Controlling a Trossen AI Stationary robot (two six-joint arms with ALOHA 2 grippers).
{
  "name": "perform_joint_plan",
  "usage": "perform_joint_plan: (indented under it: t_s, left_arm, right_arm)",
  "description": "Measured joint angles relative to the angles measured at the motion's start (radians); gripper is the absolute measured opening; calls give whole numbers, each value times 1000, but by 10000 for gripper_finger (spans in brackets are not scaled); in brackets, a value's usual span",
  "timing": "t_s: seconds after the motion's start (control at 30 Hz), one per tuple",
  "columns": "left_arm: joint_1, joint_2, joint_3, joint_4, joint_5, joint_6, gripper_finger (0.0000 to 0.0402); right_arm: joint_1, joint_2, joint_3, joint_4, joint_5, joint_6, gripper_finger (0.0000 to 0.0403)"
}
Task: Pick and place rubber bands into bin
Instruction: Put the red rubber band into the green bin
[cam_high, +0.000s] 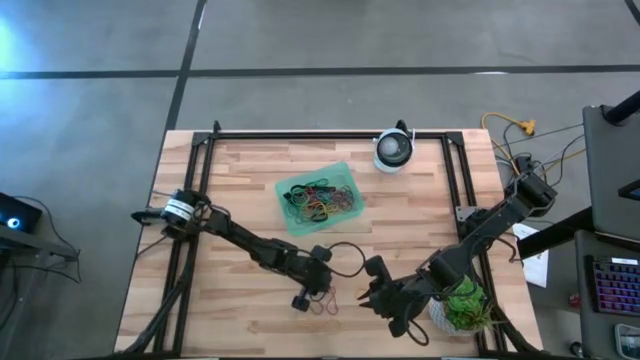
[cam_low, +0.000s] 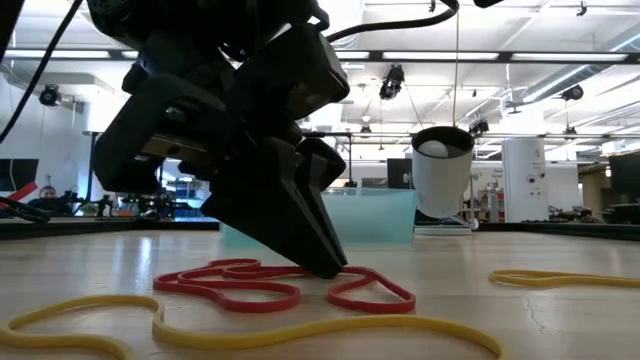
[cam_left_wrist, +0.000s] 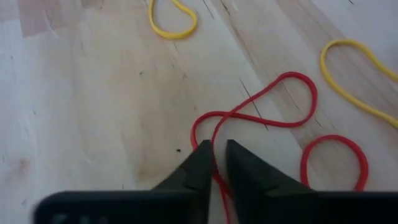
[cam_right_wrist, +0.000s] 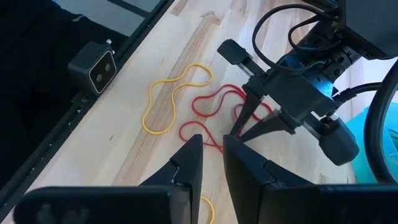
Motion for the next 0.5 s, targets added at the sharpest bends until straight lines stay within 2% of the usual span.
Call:
perform_joint_plan:
  t_s: [0.1,0.33,0.5]
  left_arm:
    - [1,0,-1,-1,0,4,6]
    - [0,-7,-5,22,-15,33,1]
    - [-5,-29,-4,14,-72,38,0]
  right_arm:
    - [0,0,0,0,0,0,57]
    - [0,0,-2,0,0,-1,57]
    - [0,0,-3,0,0,-1,57]
